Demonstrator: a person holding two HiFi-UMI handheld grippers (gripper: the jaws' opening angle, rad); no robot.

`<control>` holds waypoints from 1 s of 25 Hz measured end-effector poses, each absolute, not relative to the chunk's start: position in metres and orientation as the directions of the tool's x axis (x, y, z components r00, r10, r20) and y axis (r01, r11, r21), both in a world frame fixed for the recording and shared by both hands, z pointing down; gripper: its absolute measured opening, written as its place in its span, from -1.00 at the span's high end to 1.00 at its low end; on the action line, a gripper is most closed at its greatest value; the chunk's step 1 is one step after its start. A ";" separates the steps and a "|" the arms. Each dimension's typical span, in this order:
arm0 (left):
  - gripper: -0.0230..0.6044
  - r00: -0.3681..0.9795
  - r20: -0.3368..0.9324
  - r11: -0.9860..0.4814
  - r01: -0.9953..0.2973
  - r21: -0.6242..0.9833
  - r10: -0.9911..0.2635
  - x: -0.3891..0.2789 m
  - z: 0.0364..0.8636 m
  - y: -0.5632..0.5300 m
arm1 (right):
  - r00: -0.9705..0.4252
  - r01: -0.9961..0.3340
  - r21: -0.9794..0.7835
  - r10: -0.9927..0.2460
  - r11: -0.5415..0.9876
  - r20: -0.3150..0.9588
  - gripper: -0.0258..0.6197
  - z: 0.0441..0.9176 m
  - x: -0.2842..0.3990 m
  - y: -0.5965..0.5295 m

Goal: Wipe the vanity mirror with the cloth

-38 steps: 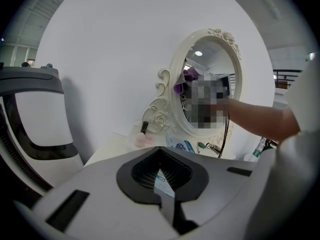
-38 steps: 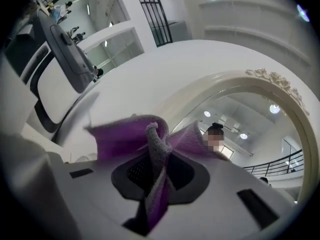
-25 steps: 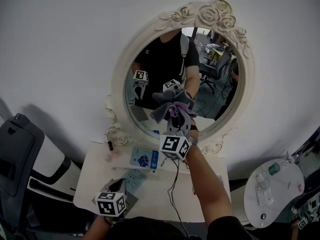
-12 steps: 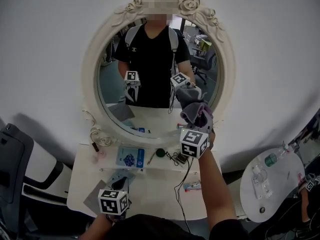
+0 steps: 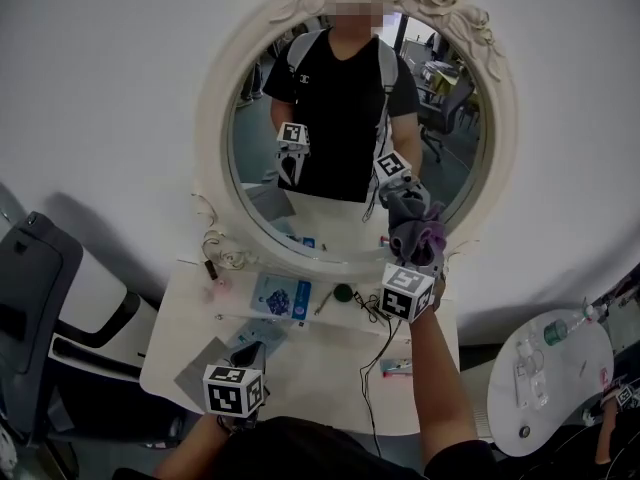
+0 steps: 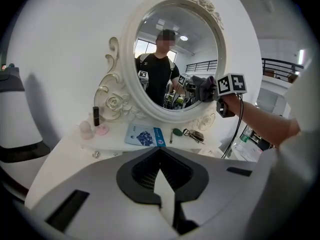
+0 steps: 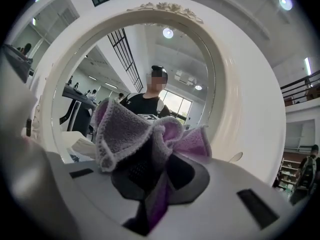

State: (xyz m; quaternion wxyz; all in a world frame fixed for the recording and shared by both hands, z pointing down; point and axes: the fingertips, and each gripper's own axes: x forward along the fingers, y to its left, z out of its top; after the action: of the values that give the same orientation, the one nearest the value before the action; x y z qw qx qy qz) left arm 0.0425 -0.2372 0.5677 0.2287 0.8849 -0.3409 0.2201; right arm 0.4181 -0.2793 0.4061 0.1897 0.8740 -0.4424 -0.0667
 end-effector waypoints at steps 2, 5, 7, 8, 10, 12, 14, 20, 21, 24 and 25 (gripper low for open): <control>0.93 0.657 0.550 -0.643 -0.721 0.258 -0.516 0.029 0.570 -0.241 | 0.614 -0.741 0.386 -0.787 -0.549 0.057 0.77 0.417 0.411 -0.284; 0.93 0.635 0.558 -0.615 -0.745 0.258 -0.534 0.006 0.572 -0.247 | 0.622 -0.750 0.356 -0.777 -0.558 0.092 0.77 0.439 0.394 -0.294; 0.93 0.621 0.565 -0.597 -0.759 0.260 -0.543 -0.008 0.574 -0.249 | 0.613 -0.767 0.332 -0.780 -0.550 0.126 0.77 0.456 0.379 -0.304; 0.93 0.614 0.569 -0.588 -0.765 0.261 -0.547 -0.015 0.576 -0.251 | 0.610 -0.773 0.319 -0.780 -0.548 0.139 0.77 0.464 0.371 -0.309; 0.93 0.604 0.575 -0.576 -0.774 0.261 -0.552 -0.028 0.578 -0.254 | 0.608 -0.784 0.273 -0.777 -0.557 0.161 0.78 0.477 0.358 -0.317; 0.93 0.596 0.579 -0.569 -0.781 0.257 -0.556 -0.040 0.579 -0.258 | 0.602 -0.796 0.220 -0.775 -0.564 0.190 0.79 0.488 0.345 -0.326; 0.93 0.589 0.580 -0.565 -0.786 0.251 -0.562 -0.051 0.579 -0.263 | 0.588 -0.808 0.193 -0.779 -0.556 0.218 0.81 0.498 0.329 -0.337; 0.93 0.582 0.563 -0.558 -0.795 0.239 -0.587 -0.073 0.573 -0.275 | 0.495 -0.869 0.207 -0.812 -0.450 0.311 0.81 0.526 0.265 -0.374; 0.93 0.581 0.559 -0.557 -0.796 0.238 -0.591 -0.074 0.571 -0.277 | 0.464 -0.884 0.224 -0.822 -0.410 0.331 0.81 0.532 0.250 -0.383; 0.93 0.587 0.544 -0.557 -0.794 0.244 -0.599 -0.072 0.564 -0.279 | 0.403 -0.907 0.283 -0.839 -0.313 0.366 0.80 0.545 0.217 -0.404; 0.93 0.594 0.538 -0.560 -0.790 0.249 -0.598 -0.069 0.563 -0.277 | 0.387 -0.915 0.270 -0.843 -0.301 0.373 0.80 0.545 0.215 -0.404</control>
State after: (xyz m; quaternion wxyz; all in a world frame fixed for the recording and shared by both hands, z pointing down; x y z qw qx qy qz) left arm -0.0693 -0.2775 0.5626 0.2392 0.8600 -0.4037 0.2008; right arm 0.2152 -0.4044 0.5455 0.2227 0.8026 -0.5476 0.0802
